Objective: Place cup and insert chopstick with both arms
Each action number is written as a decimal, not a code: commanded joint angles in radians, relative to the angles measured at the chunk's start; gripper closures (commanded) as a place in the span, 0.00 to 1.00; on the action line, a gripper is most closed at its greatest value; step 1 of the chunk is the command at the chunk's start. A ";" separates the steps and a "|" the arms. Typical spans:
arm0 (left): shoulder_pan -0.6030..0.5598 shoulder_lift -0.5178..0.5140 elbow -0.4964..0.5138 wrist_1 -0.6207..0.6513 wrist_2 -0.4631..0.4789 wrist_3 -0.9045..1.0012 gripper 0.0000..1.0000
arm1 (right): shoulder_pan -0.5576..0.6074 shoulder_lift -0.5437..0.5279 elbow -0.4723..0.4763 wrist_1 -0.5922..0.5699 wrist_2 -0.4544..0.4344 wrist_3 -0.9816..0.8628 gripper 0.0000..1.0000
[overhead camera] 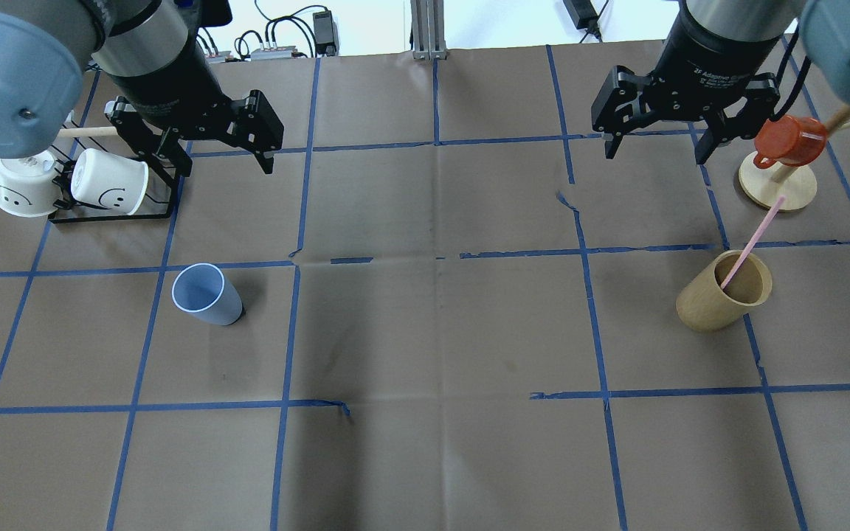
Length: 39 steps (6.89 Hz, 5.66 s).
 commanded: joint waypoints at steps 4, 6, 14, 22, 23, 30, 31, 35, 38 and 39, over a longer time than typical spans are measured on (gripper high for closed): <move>0.002 0.014 0.000 -0.011 0.005 0.001 0.00 | -0.002 0.000 0.001 -0.002 0.003 0.000 0.01; 0.002 0.011 0.000 -0.011 0.008 0.003 0.00 | -0.002 0.002 0.003 -0.003 0.002 0.000 0.01; 0.002 0.012 0.000 -0.011 0.005 0.004 0.00 | -0.002 0.009 0.004 -0.006 0.003 -0.001 0.01; 0.011 0.017 -0.003 -0.012 0.003 0.010 0.00 | -0.003 0.006 0.003 -0.011 0.005 0.002 0.01; 0.017 0.017 -0.003 -0.012 0.003 0.014 0.00 | -0.002 0.008 0.003 -0.011 0.005 -0.001 0.01; 0.302 0.045 -0.161 0.044 0.008 0.311 0.00 | -0.002 0.019 0.004 -0.009 0.003 -0.003 0.01; 0.327 0.045 -0.187 0.050 0.008 0.348 0.00 | -0.002 0.020 0.006 -0.009 0.003 -0.004 0.01; 0.355 0.069 -0.276 0.123 0.009 0.360 0.00 | -0.005 0.017 0.018 -0.009 0.002 -0.001 0.01; 0.366 0.069 -0.325 0.136 0.011 0.359 0.00 | -0.005 0.019 0.021 -0.011 0.003 0.000 0.01; 0.381 0.055 -0.359 0.146 0.011 0.359 0.00 | -0.005 0.019 0.021 -0.011 0.003 0.000 0.01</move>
